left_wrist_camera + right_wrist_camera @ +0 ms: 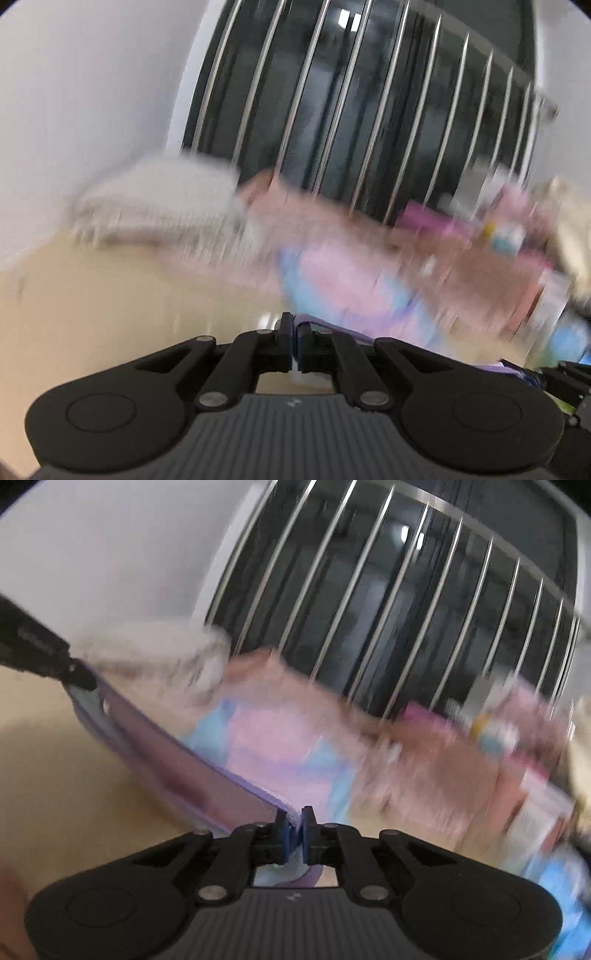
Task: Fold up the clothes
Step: 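Grasp the purple-trimmed hem with the right gripper while the left gripper grasps another edge, then lift the garment with both grippers and shake it out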
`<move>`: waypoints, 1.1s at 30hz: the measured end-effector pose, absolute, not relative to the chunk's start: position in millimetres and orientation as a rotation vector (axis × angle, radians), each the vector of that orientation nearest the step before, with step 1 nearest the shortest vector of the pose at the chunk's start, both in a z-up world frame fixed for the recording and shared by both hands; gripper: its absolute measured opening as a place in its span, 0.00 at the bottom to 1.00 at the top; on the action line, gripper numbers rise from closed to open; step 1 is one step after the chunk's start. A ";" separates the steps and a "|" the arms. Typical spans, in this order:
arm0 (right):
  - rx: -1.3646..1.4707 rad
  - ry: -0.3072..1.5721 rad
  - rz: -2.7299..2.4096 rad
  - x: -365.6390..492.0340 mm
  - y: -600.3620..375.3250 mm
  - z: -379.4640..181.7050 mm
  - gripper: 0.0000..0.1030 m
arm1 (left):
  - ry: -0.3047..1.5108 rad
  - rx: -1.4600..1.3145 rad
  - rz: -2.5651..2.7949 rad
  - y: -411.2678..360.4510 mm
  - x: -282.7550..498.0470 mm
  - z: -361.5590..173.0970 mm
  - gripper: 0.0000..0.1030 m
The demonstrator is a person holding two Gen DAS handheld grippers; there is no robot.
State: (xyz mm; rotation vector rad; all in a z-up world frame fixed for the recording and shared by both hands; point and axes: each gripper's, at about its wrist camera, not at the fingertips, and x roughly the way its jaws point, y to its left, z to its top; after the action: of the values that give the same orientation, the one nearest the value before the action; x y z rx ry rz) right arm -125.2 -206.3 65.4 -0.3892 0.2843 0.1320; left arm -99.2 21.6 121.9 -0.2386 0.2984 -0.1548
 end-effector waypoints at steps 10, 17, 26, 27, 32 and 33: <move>-0.345 -0.204 0.258 -214.0 -264.1 319.1 0.05 | -0.123 -0.211 -0.455 48.3 -193.9 343.3 0.01; -0.347 -0.106 0.263 -158.1 -256.8 340.5 0.05 | 0.018 -0.234 -0.419 52.1 -114.1 351.7 0.01; -0.305 0.054 0.087 47.6 -184.9 330.6 0.04 | -0.014 -0.224 -0.308 35.2 34.5 360.2 0.01; -0.288 0.002 0.060 47.0 -182.3 343.1 0.04 | -0.059 -0.211 -0.318 35.6 17.9 370.6 0.01; -0.237 -0.261 0.050 -32.6 -203.4 388.7 0.05 | -0.232 -0.144 -0.357 37.0 -58.9 409.3 0.02; -0.245 -0.249 0.072 -42.9 -207.3 384.9 0.05 | -0.206 -0.128 -0.347 36.3 -66.5 401.0 0.02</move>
State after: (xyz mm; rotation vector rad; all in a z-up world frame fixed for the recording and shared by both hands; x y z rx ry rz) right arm -42.9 -207.3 384.9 -0.2451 -0.2493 0.0722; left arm -66.5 36.3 401.0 -0.1277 -0.2059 -0.3470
